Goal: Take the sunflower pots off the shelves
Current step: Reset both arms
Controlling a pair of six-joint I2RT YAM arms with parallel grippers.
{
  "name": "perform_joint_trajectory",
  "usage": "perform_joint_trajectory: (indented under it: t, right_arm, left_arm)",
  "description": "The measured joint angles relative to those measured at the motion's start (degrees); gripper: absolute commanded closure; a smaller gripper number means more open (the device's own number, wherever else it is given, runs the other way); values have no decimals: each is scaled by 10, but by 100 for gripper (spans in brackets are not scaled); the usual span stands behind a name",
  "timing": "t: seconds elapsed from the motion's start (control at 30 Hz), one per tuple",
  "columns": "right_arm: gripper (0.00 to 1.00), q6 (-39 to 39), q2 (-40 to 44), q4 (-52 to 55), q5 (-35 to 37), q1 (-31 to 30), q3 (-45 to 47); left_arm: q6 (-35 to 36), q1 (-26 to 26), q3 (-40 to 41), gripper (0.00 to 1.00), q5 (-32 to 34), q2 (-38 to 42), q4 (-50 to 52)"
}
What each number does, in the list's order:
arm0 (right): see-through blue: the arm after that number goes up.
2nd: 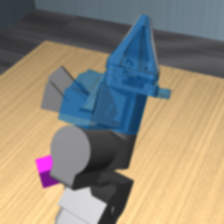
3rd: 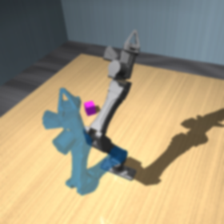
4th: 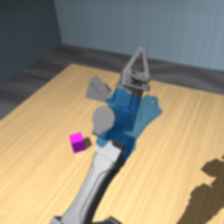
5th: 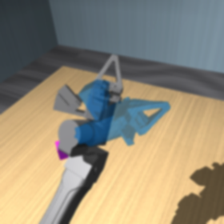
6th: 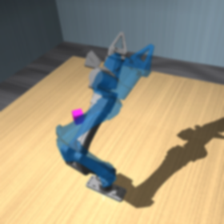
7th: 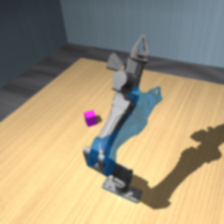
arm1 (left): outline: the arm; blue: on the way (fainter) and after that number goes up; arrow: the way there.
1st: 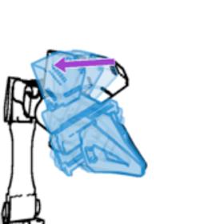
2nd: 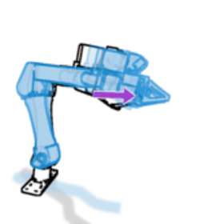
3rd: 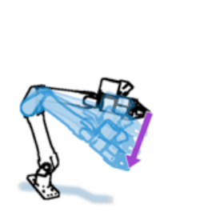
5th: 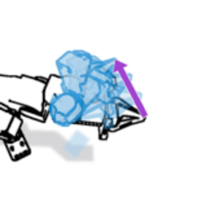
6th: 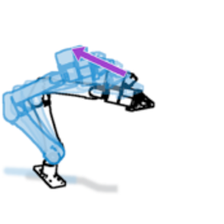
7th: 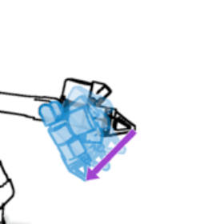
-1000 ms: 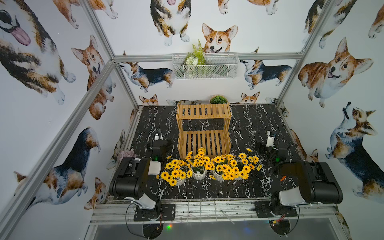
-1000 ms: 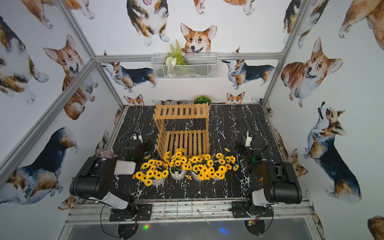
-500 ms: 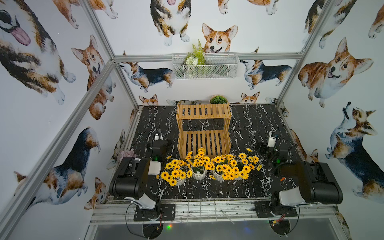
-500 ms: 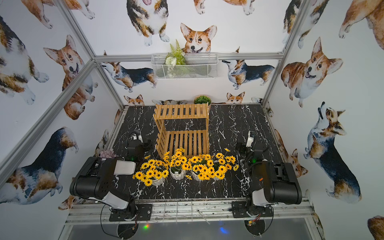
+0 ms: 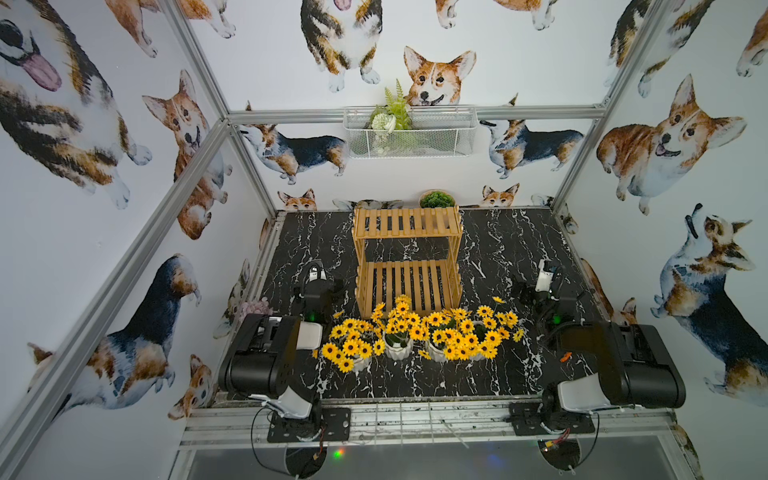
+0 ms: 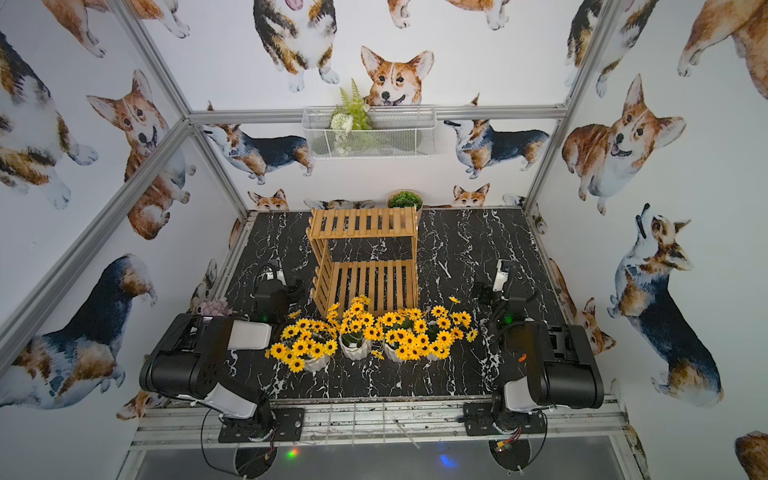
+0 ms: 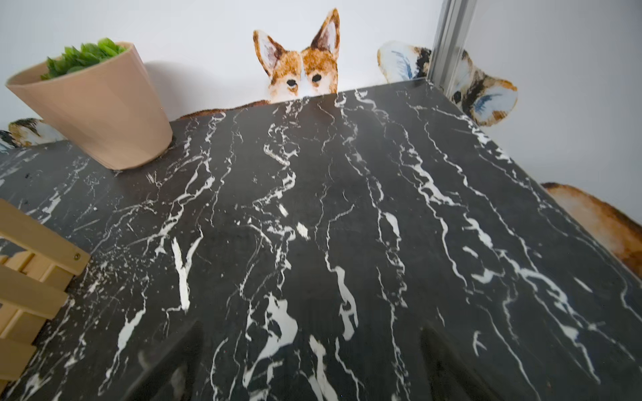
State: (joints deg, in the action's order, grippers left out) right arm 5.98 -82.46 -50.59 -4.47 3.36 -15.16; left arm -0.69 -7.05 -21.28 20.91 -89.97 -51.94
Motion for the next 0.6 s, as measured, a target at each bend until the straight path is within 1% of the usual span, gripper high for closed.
perform_joint_trajectory:
  t: [0.13, 0.3, 0.6]
  right_arm:
    - [0, -7, -6, 22, -24, 0, -32]
    - [0, -13, -7, 32, -42, 0, -35]
    - [0, -14, -7, 37, -46, 0, -36]
  left_arm:
    - [0, 0, 0, 0, 0, 0, 0]
    - [0, 0, 0, 0, 0, 0, 0]
    - [0, 0, 0, 0, 0, 0, 0]
